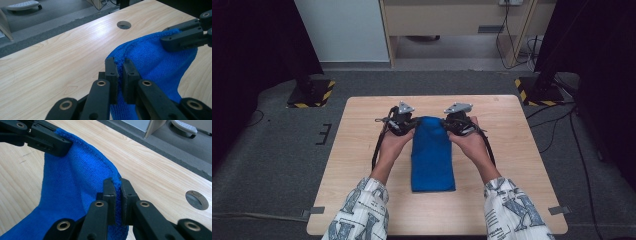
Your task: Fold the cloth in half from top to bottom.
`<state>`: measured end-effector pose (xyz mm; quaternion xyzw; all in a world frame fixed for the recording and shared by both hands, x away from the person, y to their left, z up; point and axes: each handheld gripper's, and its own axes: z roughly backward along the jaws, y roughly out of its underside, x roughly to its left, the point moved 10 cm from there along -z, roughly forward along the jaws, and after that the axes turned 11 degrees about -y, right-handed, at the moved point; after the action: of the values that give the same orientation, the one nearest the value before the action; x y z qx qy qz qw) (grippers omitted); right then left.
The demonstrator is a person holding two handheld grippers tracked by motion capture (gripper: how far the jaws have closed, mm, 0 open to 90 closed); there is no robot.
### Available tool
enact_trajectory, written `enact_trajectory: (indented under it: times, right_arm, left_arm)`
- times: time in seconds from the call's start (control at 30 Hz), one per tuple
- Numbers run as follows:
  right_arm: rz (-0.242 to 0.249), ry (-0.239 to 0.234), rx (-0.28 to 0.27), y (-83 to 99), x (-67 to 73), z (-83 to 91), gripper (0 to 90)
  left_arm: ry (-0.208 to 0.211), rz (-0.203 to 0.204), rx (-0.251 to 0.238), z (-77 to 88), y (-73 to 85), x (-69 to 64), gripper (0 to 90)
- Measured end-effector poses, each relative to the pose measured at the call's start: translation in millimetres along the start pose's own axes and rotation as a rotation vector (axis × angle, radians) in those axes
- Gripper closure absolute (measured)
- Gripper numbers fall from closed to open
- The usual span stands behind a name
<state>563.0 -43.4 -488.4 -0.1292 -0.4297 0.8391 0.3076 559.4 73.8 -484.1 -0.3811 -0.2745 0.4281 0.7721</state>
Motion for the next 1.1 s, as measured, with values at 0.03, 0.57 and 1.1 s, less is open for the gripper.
enact_trajectory:
  times: [0.03, 0.57, 1.1]
  right_arm:
    - [0.003, -0.001, 0.003, 0.9, 1.2, 0.8, 85.0]
    - [0.017, -0.010, 0.001, 16.8, 11.9, 9.7, 84.9]
    - [0.025, -0.026, 0.010, 28.6, 24.9, 12.1, 84.9]
  left_arm:
    - [0.003, 0.001, -0.003, 0.8, 0.2, -0.7, 84.6]
    - [0.022, -0.047, -0.011, 12.3, 7.1, -15.7, 84.6]
    - [0.031, -0.062, 0.003, 19.8, 22.6, -21.8, 84.4]
